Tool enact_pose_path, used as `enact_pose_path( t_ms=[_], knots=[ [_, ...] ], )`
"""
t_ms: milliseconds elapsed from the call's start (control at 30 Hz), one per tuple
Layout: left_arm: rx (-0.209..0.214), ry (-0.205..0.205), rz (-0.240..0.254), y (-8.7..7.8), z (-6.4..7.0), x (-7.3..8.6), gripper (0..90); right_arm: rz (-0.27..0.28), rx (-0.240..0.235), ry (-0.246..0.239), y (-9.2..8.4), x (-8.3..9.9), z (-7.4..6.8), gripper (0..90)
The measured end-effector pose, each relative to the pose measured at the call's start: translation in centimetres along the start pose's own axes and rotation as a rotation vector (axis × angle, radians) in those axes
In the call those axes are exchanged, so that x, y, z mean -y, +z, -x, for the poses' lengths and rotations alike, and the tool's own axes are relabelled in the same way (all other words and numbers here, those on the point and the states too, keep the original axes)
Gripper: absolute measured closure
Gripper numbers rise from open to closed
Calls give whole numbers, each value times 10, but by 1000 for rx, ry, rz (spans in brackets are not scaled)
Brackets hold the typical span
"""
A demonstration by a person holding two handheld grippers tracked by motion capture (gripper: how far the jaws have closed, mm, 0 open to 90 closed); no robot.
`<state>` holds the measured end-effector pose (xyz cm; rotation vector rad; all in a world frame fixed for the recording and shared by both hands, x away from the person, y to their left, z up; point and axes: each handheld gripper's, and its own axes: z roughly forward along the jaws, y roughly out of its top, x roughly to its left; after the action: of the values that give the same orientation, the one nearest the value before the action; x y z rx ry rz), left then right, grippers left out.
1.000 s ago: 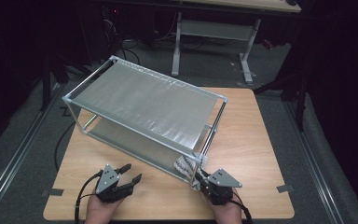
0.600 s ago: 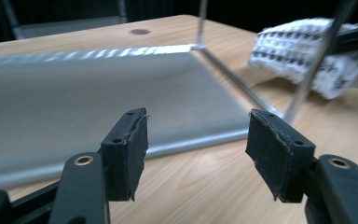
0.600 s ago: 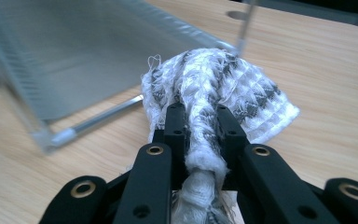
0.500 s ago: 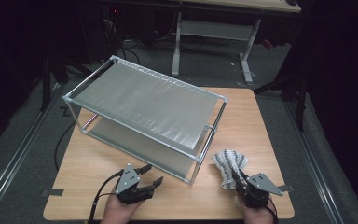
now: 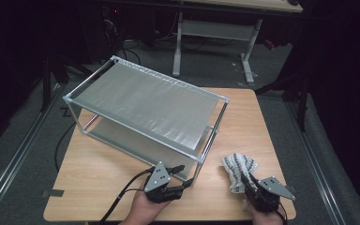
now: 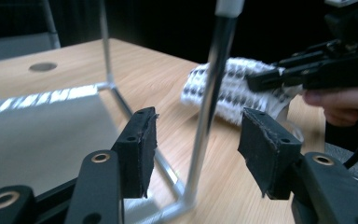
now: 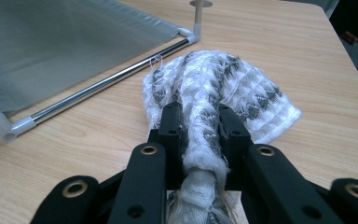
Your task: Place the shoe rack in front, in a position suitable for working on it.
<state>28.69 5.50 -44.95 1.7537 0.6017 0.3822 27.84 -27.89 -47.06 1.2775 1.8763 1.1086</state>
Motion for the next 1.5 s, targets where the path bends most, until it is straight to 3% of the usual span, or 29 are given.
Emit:
enact_pose_path(
  t_ms=[300,400,500,600,667,700,767,800,900,1067,1133,1167,1233,1300,1367,1433,1500],
  knots=[
    [4,19,26,19,8,-25,623,-7,-29,-11,3,-1,-2,755],
    [-19,22,37,19,9,-27,667,-5,-36,-14,5,-1,-3,756],
    [-34,27,59,16,12,-29,801,-8,-53,-20,10,-4,-6,758],
    [-64,57,55,11,16,-27,809,-6,-75,-23,15,-7,-9,764],
    [-62,54,62,6,17,-25,809,-3,-84,-30,16,-8,-10,766],
    [-60,53,64,-1,19,-23,809,26,-100,-57,20,-15,-15,774],
    [-53,54,71,-8,21,-20,809,54,-118,-65,22,-26,-19,777],
    [-53,54,71,-8,21,-20,809,54,-118,-65,22,-26,-19,777],
    [-41,61,67,-19,25,-17,809,69,-182,-100,41,-53,-35,781],
    [-31,66,66,-27,28,-14,810,-2,-220,-163,87,-65,-61,786],
    [-24,68,69,-30,28,-13,810,-68,-228,-195,105,-64,-70,786],
    [-24,68,69,-30,28,-13,810,-68,-228,-195,105,-64,-70,786],
    [-21,71,71,-34,29,-11,810,-164,-219,-207,124,-55,-73,789],
    [-16,79,60,-36,28,-12,810,-222,-208,-220,130,-48,-71,793],
    [-14,82,53,-37,27,-13,810,-205,-220,-209,129,-45,-69,795],
    [-11,83,46,-39,27,-14,810,-225,-226,-166,126,-45,-63,796],
    [-14,88,43,-40,27,-14,810,-228,-223,-164,125,-45,-63,797]
  ],
)
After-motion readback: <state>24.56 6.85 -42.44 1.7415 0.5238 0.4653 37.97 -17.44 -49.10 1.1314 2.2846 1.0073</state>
